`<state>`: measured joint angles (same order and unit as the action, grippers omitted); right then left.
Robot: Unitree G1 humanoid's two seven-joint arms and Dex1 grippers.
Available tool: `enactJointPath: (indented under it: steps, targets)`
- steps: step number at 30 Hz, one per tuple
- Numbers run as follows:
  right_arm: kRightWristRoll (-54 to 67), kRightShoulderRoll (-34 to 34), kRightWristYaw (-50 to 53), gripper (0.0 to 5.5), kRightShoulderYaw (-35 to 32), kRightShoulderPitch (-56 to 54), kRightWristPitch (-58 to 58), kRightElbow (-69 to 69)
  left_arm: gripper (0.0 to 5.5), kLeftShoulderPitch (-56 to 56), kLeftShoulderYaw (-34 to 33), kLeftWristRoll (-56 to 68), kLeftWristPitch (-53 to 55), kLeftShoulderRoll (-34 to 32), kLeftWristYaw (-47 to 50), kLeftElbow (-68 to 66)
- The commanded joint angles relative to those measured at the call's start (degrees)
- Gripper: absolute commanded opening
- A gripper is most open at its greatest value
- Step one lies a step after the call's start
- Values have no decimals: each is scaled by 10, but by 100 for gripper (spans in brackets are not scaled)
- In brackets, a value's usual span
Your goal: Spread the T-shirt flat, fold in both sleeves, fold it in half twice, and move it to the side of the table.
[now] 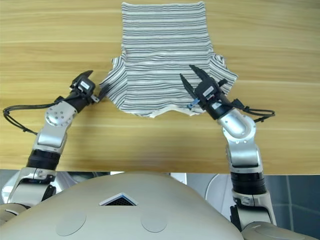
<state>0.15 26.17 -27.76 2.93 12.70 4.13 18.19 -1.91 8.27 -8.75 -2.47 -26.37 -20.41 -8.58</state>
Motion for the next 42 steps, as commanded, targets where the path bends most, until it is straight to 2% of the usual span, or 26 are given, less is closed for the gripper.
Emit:
enactJointPath:
  steps: [1, 7, 14, 19, 22, 25, 33, 42]
  targets:
    - [-13, 1, 0, 155, 14, -15, -33, 20, 353, -43, -9, -17, 20, -28, -6, 13]
    - [-68, -10, 20, 155, 49, -73, -78, -46, 353, -73, -32, 6, 15, -30, -11, 52]
    - [-169, -87, 66, 155, 154, -206, -71, -223, 353, -98, -82, 50, 14, -7, 8, 110]
    - [-201, -123, 72, 155, 207, -232, -59, -303, 353, -129, -107, 60, 16, 10, 27, 146]
    - [-198, -111, 68, 155, 200, -207, -70, -284, 353, -134, -158, 96, 22, 26, 48, 185]
    - [-194, -85, 61, 155, 192, -148, -83, -233, 353, -122, -178, 149, 31, 67, 65, 232]
    - [-197, -61, 30, 155, 219, -39, -120, -102, 353, -78, -154, 158, 44, 126, 86, 229]
    - [-197, -62, 30, 155, 229, -14, -136, -67, 353, -100, -148, 133, 28, 119, 78, 206]
